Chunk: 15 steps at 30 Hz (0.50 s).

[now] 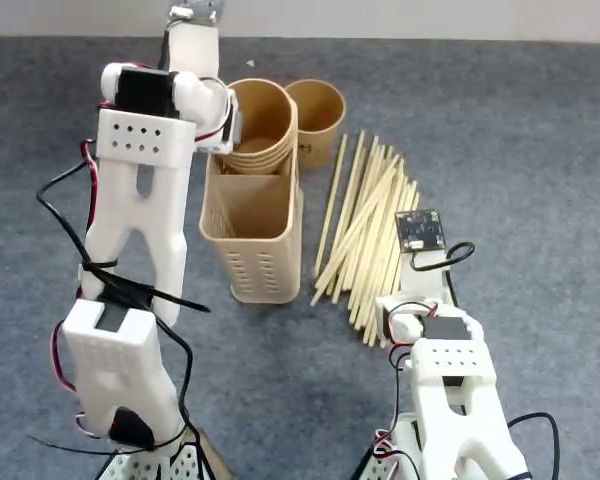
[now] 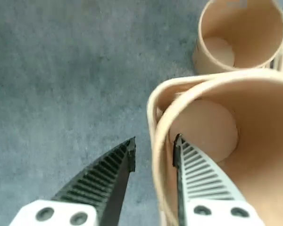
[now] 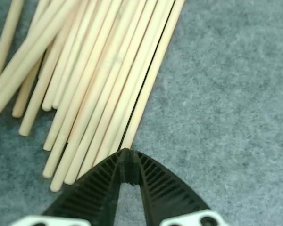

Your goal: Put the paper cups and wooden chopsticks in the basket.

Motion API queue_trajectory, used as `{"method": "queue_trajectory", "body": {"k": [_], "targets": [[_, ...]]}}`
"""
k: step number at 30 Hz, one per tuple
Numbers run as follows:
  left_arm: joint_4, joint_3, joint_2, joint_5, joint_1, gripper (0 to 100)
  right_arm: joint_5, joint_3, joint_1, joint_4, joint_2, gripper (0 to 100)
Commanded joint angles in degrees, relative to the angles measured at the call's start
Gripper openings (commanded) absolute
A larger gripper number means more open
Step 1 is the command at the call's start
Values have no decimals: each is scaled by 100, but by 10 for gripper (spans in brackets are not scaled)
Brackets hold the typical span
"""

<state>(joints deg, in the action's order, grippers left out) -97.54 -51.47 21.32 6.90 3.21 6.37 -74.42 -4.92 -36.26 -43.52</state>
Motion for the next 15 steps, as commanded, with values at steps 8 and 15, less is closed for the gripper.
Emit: {"method": "queue_trajectory", "body": {"k": [8, 15], "targets": [[44, -2738, -277, -79, -48, 162, 18, 13, -57, 84, -110, 4], [-396, -3266, -207, -62, -1376, 161, 35, 13, -48, 84, -92, 4]]}}
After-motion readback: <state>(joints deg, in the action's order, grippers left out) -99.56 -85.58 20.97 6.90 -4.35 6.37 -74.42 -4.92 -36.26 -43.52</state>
